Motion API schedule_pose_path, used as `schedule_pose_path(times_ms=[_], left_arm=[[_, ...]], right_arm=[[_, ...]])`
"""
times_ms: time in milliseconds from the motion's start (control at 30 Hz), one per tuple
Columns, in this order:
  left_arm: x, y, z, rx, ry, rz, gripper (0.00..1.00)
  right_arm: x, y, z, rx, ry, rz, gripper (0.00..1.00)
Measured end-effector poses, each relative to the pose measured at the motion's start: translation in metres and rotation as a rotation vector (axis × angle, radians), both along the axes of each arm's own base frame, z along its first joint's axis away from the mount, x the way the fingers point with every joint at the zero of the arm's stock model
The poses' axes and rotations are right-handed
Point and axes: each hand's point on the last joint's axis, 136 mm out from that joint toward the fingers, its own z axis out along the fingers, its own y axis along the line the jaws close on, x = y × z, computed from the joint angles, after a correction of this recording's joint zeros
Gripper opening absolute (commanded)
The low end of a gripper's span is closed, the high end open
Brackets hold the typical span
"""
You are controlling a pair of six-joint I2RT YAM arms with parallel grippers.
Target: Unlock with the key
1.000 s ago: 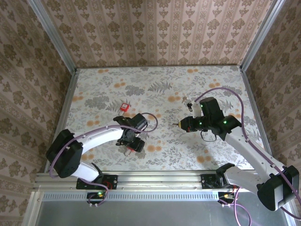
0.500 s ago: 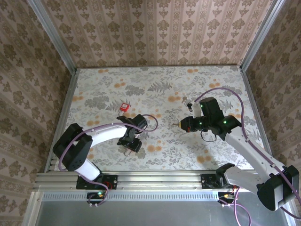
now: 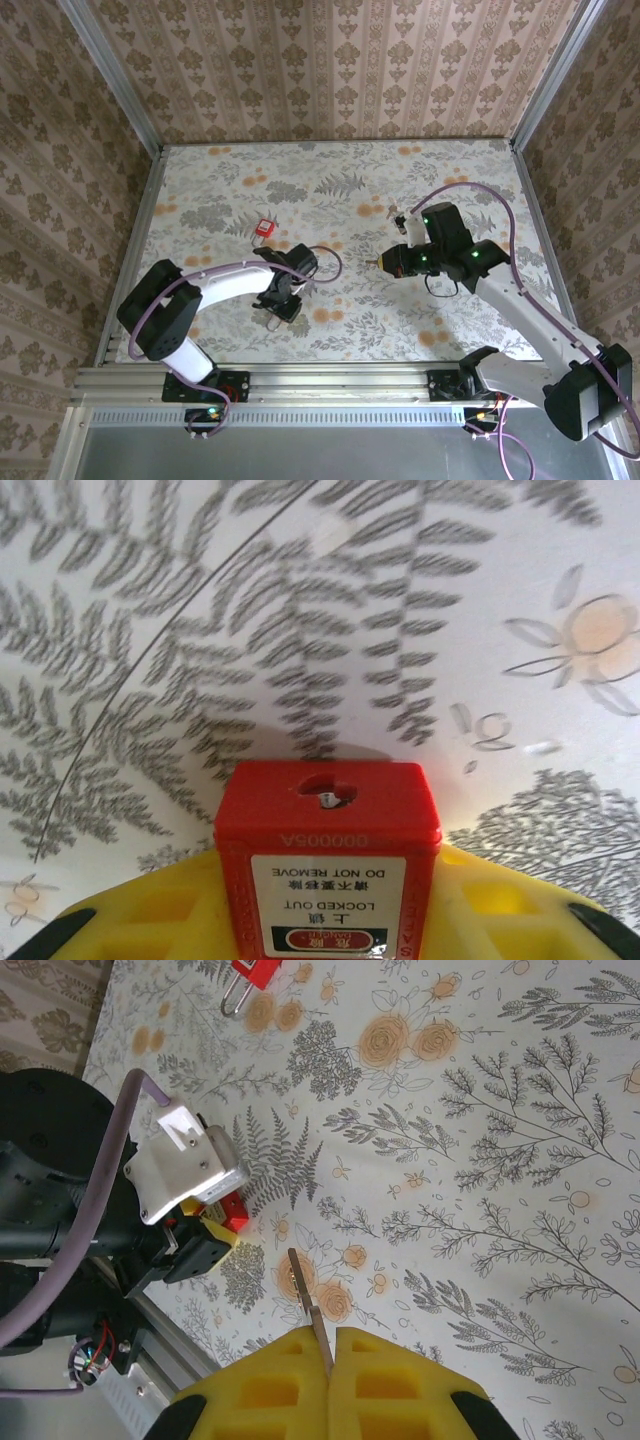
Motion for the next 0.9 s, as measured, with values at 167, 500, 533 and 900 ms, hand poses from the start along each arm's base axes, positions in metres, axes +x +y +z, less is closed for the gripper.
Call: schedule_pose_path(times_ms=[167,500,533,900], left_arm=[[0.011,-0.037,0.027,-0.116,-0.164,-0.190,0.18],[0.029,-0.098,0.127,-0.419,-0.557,-0.592,0.15],[0.027,-0.099,0.130,-0.424,-0.570,-0.630,0.14],[0.001,-0.087,0.153,-0.430,-0.716,-0.919,0.13]], right_arm=[[-0.003,-0.001,0.000,-0.020,0.006,0.020,0.00],[-0.015,-0.002,0.006,-0.034,-0.003,0.077,0.00],[-0.016,-0.001,0.008,-0.024,-0.009,0.087,0.00],[-0.025,0.026,0.039,0.116,-0.130,0.208,0.00]])
